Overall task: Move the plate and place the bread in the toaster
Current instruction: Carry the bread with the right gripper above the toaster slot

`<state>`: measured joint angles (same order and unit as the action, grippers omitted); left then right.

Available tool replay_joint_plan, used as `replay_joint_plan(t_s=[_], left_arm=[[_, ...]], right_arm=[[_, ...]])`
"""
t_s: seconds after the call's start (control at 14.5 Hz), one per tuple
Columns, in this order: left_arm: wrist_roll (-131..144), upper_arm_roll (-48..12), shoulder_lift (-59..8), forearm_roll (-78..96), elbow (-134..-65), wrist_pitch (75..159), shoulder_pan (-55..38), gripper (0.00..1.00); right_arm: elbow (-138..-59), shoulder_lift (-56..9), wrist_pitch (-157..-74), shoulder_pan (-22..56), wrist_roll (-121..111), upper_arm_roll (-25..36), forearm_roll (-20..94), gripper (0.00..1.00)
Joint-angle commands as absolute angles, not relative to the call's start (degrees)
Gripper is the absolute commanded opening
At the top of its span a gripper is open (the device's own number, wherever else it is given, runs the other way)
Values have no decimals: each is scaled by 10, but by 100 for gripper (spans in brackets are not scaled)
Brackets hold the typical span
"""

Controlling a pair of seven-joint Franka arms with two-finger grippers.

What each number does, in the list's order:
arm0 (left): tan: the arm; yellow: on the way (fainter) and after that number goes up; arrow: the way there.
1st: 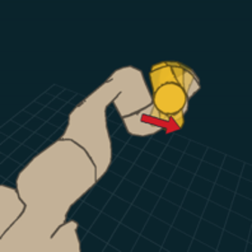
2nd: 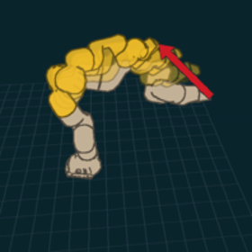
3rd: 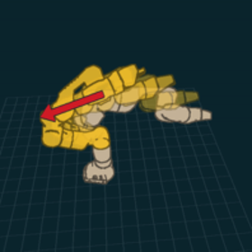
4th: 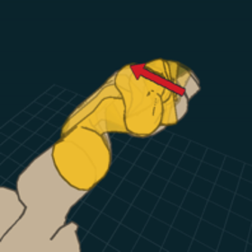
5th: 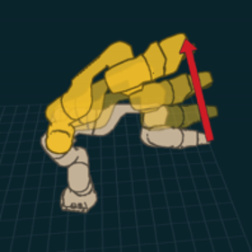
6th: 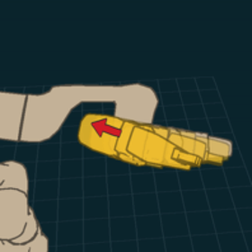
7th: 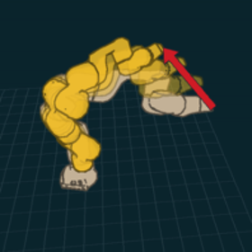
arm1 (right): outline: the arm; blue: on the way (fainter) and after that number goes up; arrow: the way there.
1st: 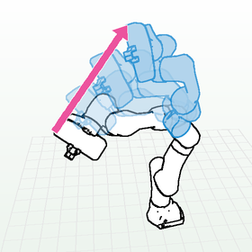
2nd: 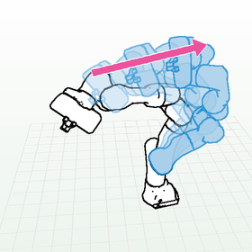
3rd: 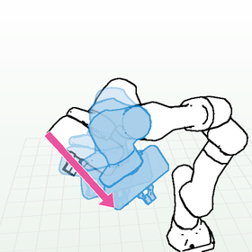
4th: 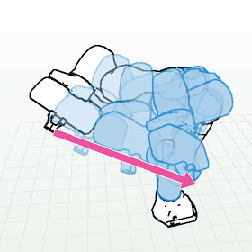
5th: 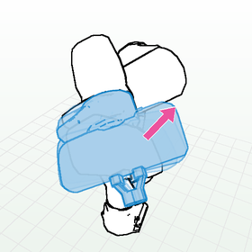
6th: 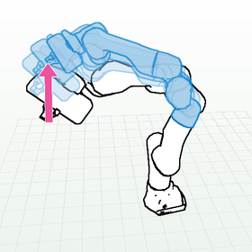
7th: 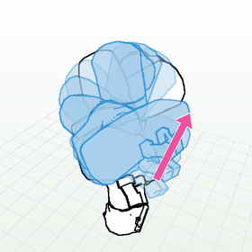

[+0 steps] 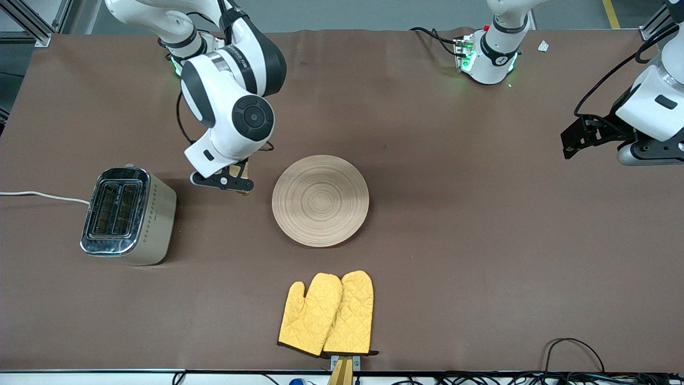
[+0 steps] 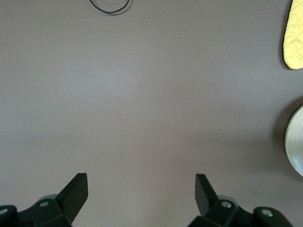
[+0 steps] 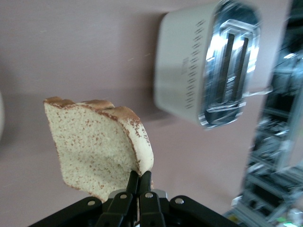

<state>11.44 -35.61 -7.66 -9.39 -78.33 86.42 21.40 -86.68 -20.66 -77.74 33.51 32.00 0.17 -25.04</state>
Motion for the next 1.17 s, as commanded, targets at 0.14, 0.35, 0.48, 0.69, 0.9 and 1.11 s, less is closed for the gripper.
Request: replay_joint_plan(t_s=[0.14,0.35,0.48,0.69,0.9,1.11], left_arm=[[103,-287,-47,-86,-787,853,149,100],[63,-108,-20,-52,-815,847,12,100],[48,-53,-1,-13,-842,848,-11,100],[57,-50,9,-16,-852,847,-16,100],[51,-50,16,-18,-848,848,-25,100],[60,-51,25,-18,-852,846,-32,100]], right_arm=[[-863,-206,-732,328,251,7,-385,1],[-861,-206,-718,301,248,8,-423,0],[-854,-207,-721,272,257,8,-435,0],[-829,-210,-725,224,253,8,-439,0],[-809,-221,-731,191,254,7,-458,0],[-809,-238,-750,182,258,8,-466,0]])
